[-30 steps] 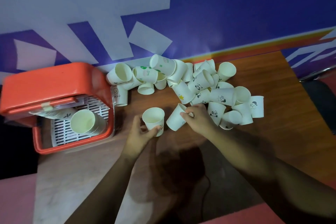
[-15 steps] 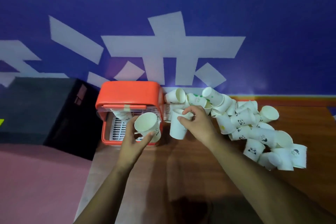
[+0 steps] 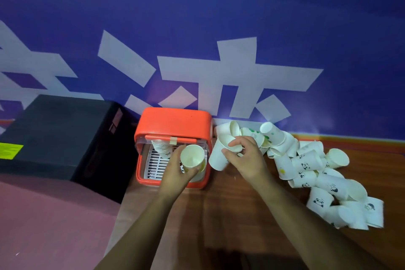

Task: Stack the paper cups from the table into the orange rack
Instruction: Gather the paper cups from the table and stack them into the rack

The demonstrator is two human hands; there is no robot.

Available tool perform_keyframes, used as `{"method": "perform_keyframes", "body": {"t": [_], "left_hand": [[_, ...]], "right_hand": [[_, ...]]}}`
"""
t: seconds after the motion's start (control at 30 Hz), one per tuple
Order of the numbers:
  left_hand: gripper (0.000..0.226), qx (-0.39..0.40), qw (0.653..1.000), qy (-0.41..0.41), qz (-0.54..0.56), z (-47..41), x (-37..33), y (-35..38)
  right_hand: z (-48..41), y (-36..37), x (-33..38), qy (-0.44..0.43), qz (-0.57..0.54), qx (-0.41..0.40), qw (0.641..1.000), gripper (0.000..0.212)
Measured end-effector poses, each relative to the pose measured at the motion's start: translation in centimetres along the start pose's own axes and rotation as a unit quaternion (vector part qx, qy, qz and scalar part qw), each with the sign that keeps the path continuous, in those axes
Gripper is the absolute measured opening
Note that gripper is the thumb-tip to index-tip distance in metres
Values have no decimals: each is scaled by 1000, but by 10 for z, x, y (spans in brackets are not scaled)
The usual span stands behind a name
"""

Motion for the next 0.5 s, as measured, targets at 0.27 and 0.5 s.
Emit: {"method": "perform_keyframes", "body": {"t": [0.27, 0.5], "left_hand": [[69, 68, 997, -29, -27, -5, 22, 3], [89, 127, 989, -68, -27, -2, 49, -6]], "right_hand": [[2, 10, 5, -23, -21, 9, 999, 51], [5, 30, 9, -48, 0, 93, 995, 66]]}}
Point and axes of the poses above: each hand's wrist, its own z-axis away from the middle knuckle, its own y-axis out of the palm, x = y × z, the point moved 2 cm from there along -z, towards the middle knuckle, and after that the axes turned 13 degrees about x, right-handed, at the moved point
